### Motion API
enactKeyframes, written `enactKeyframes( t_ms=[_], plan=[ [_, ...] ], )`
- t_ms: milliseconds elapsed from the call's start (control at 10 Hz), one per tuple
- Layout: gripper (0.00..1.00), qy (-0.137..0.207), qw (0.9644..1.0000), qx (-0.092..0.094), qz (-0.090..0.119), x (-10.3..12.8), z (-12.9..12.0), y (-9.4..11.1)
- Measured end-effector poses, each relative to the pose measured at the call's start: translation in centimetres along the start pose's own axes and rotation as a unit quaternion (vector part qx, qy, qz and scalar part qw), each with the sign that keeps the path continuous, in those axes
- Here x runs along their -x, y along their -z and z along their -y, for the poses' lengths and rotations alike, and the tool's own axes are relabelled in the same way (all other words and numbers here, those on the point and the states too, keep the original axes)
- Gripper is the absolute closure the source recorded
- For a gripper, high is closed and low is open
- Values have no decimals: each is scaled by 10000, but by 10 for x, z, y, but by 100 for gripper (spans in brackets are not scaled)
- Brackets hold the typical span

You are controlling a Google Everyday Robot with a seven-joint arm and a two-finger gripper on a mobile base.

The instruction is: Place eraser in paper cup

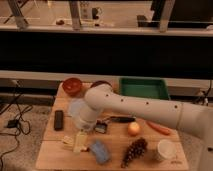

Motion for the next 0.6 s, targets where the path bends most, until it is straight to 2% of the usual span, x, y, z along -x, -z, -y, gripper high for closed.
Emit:
enactKeyframes(
  t_ms=[300, 600],
  plan=[
    [6, 350, 9993, 118, -2, 38, 24, -26],
    [6, 604, 9980, 170, 8, 51, 44, -40]
  ],
)
